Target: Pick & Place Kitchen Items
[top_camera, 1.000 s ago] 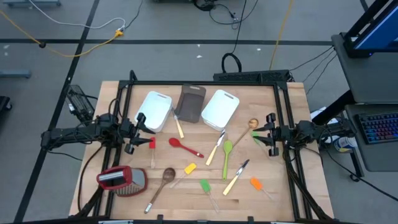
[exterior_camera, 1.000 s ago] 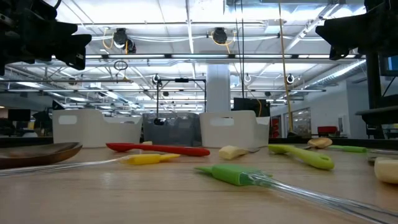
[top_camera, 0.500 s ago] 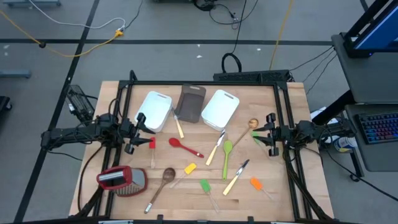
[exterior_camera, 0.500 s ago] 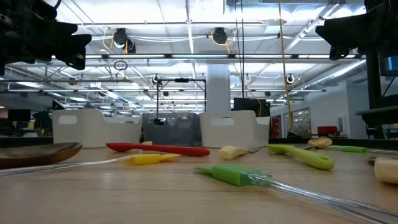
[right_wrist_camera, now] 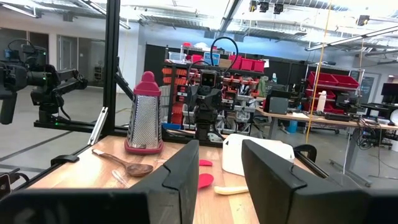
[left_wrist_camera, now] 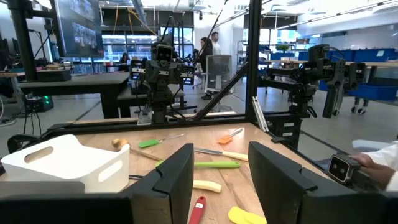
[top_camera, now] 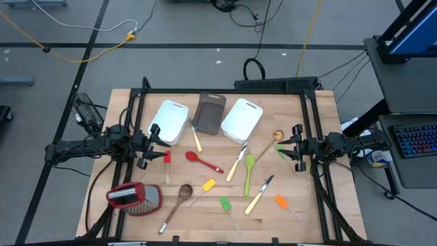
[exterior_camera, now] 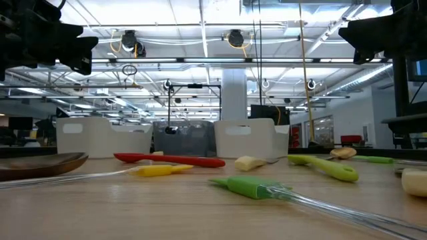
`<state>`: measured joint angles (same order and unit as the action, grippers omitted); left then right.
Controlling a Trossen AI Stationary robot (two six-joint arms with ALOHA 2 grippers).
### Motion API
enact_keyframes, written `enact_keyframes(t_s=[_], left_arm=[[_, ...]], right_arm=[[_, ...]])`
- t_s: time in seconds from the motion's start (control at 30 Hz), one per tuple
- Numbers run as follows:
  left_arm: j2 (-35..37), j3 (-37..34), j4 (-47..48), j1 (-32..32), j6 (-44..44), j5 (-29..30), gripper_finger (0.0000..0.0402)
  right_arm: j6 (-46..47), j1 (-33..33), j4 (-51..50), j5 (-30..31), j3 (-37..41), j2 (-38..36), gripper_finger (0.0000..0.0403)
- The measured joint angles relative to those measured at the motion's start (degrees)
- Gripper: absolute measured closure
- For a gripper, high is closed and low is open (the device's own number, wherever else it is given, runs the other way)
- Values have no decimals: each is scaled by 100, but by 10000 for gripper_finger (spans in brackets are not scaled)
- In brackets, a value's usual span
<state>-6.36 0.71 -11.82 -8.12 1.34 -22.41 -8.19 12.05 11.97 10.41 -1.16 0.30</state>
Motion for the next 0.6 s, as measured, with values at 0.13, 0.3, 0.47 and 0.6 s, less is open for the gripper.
enact_keyframes(t_s=[0.13,0.3,0.47,0.6], left_arm=[[0,0,0,0,0,-2,243],[0,0,0,0,0,-1,243],[0,0,-1,0,0,-2,243],[1,0,-1,0,0,-1,243]], right_arm=[[0,0,0,0,-1,0,289],[0,0,0,-2,-1,0,289],[0,0,0,0,-1,0,289],[0,0,0,0,-1,0,289]])
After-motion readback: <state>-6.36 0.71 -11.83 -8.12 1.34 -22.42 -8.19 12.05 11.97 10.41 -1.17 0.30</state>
